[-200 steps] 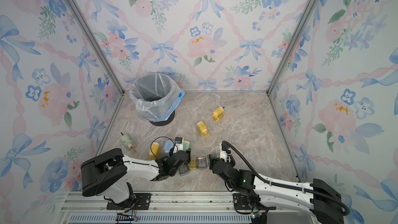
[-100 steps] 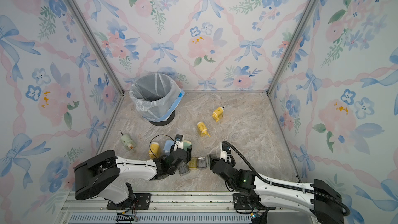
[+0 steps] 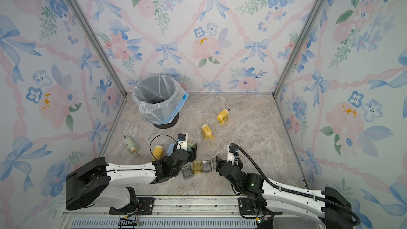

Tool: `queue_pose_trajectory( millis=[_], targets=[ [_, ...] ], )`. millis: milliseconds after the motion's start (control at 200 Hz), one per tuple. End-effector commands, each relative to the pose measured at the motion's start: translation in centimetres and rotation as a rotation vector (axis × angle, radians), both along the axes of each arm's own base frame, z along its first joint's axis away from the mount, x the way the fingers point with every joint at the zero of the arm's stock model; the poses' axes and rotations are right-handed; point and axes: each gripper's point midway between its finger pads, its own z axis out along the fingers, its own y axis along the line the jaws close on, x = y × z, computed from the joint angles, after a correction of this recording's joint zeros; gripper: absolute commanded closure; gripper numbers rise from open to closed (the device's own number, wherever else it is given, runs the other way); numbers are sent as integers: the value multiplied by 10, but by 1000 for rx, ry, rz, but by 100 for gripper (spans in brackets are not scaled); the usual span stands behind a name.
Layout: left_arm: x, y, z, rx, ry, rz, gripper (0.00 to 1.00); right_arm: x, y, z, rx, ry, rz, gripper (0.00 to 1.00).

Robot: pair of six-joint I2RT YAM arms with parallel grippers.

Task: Take out the pencil sharpener tray and clean the shavings
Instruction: Place the pencil sharpener at the center of the board.

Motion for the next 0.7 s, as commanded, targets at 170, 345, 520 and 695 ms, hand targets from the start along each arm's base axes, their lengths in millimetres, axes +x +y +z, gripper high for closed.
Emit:
queue_pose_trajectory(
  millis=[170,345,520,695],
  targets=[
    [7,-13,31,-5,-37,1,28,7,-12,13,-8,-18,-36,25],
    [16,-32,48,-2,-43,3,2,10,-21,15,2,-10,-60,24],
    [22,-52,60,-1,-45,0,2,14,-32,12,7,30,-93,23],
    [22,-67,69,48,-88,-1,2,15,-44,18,31,26,-110,23]
  ],
)
